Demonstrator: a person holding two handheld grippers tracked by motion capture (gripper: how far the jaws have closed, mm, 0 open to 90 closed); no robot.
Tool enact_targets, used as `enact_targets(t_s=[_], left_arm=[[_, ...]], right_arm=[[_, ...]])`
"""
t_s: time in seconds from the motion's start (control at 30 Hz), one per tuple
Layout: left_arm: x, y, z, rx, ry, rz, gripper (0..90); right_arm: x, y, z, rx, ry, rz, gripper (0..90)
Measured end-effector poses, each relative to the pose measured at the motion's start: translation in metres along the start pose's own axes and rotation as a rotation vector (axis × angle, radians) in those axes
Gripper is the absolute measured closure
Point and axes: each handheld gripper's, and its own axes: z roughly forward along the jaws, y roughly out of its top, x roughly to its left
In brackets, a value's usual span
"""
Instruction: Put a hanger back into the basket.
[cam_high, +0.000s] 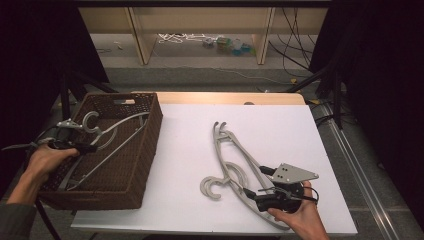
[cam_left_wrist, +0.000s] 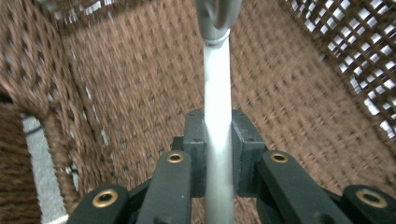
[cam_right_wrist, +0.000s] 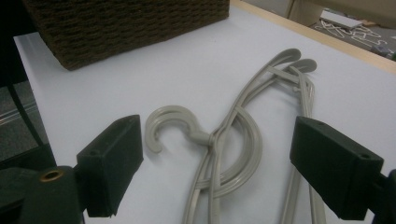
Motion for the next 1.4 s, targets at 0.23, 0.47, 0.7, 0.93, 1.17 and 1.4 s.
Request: enact_targets(t_s=[0.23,0.47,0.7,0.93,1.17,1.4], left_arm=[[0.006,-0.002,0.002,-0.006,0.047,-0.030,72.8],[0.010,-0.003,-0.003,-0.001,0.192,-0.084,56.8],[0.000,0.004,-0.024,-0.118,0.240,-0.143,37.5],[-0.033,0.012,-0.058,-0.321,0.190,-0.185,26.6],[-0.080,0.012,-0.074,-0.470,0.035,-0.195,21.5],[-0.127,0.013,-0.081,-0.580,-0.071,-0.162,19.7]], right_arm=[[0.001,0.000,0.001,0.000,0.003,0.001,18.1],[0.001,-0.001,0.003,-0.010,-0.003,-0.002,18.1],[0.000,-0.001,0.002,0.002,-0.001,0.004,18.1],[-0.001,-0.002,0.002,-0.002,-0.010,0.008,18.1],[-0.001,-0.003,0.003,0.006,-0.006,0.014,18.1],[-0.002,-0.005,0.004,0.006,-0.008,0.027,18.1]])
